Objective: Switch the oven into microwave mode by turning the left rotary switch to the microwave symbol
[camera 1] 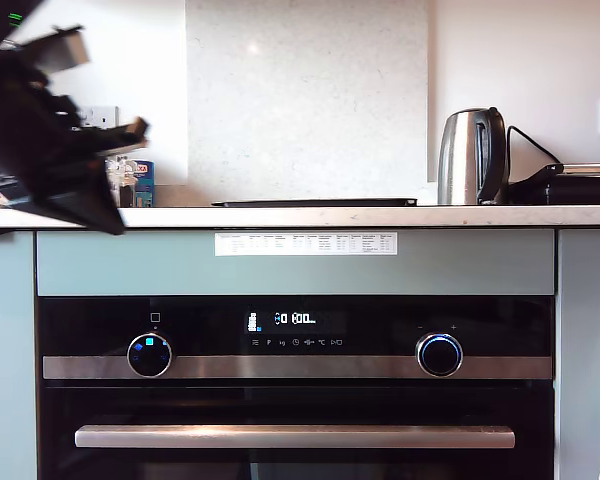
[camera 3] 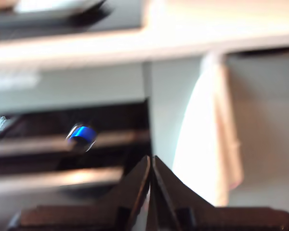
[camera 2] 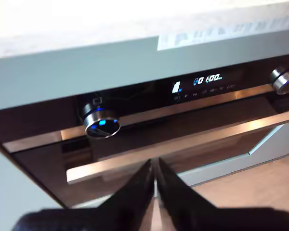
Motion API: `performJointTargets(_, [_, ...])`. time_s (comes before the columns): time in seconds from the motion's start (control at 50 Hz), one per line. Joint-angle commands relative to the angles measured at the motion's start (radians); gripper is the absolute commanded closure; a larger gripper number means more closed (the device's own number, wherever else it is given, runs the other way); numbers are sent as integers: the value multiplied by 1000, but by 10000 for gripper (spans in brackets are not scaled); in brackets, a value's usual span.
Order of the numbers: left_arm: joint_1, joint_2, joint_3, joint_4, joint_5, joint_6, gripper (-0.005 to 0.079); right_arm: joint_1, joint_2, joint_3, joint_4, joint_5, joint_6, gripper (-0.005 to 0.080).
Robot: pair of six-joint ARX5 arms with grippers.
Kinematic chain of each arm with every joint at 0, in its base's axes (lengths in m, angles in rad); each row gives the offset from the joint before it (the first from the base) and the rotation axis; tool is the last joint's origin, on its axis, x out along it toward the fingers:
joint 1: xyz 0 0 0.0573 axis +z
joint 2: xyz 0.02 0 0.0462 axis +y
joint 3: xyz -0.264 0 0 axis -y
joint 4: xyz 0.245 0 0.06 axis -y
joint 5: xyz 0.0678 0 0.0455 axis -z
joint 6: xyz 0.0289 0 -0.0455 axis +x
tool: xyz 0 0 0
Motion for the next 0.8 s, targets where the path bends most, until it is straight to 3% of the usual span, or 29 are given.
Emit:
performJointTargets(0.0, [0,-33,-40,10,8,-6,757,-32,5,-5,20,0,-11,765])
performJointTargets(0.08, [0,-82,-65,10,18,-10,757,-82,5,-5,37,-34,-10,764])
performJointTargets(0.26, [-1,-205,-128,10,19,-22,757,-142,5,-5,84,-303,-42,764])
performJointTargets(0.32, [0,-248,-151,11,19,-22,757,-141,5,-5,87,-351,-52,765])
performJointTargets(0.78, [13,-662,-347,11,-61,-43,763,-138,5,-5,-71,-364,-51,764])
